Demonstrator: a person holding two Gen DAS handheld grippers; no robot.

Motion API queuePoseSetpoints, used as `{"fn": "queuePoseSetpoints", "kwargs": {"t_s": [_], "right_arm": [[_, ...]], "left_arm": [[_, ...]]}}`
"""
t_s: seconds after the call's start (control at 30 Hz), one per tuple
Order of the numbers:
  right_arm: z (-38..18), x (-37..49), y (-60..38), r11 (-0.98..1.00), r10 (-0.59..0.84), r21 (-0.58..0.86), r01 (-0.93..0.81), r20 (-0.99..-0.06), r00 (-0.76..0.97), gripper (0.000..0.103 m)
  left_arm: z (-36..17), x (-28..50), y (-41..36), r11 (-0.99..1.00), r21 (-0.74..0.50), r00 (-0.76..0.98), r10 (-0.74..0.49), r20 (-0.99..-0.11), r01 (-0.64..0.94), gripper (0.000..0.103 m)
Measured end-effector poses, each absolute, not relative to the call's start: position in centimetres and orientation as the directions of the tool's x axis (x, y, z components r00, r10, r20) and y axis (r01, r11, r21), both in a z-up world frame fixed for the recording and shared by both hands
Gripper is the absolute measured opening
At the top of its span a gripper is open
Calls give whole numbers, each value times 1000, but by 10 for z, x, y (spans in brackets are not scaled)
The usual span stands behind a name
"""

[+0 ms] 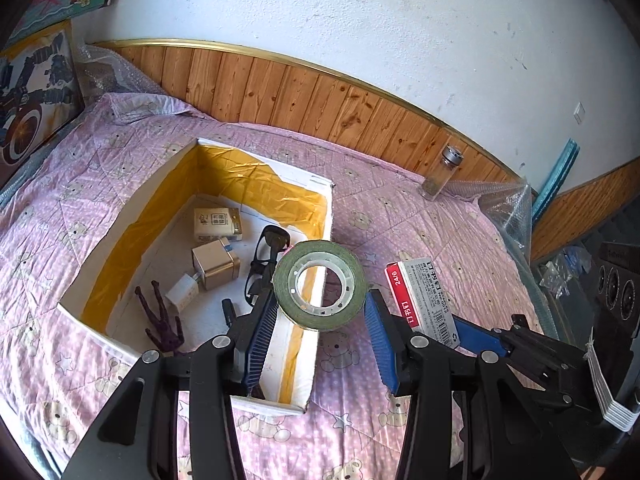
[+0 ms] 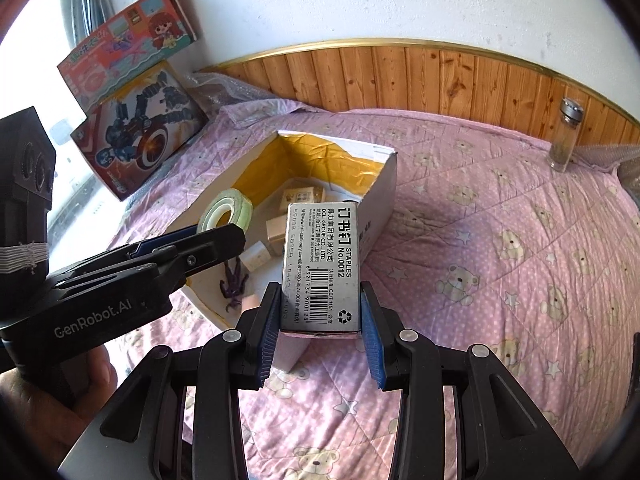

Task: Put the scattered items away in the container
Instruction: 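Carry the staples box and tape roll with both tools over the box, then open both tools to drop the staples box and tape roll into the box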

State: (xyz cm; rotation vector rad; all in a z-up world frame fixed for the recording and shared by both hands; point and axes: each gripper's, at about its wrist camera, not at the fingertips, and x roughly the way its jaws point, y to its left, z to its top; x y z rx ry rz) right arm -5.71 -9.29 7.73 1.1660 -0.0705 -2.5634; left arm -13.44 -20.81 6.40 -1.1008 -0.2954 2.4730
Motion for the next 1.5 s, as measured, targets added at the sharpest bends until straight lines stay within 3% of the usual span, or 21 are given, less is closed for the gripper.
{"fn": "queuePoseSetpoints", "kwargs": {"t_s": [0.7, 1.5], "right_arm": [[68, -121, -152, -916, -362, 171, 363, -743, -563, 39], [10, -204, -176, -899, -352, 188, 396, -846, -399, 42]], "left_arm": [[49, -203, -282, -923, -364, -628, 359, -690, -126, 47], [6, -304, -267, -950, -289, -488, 310, -816, -121, 47]]}}
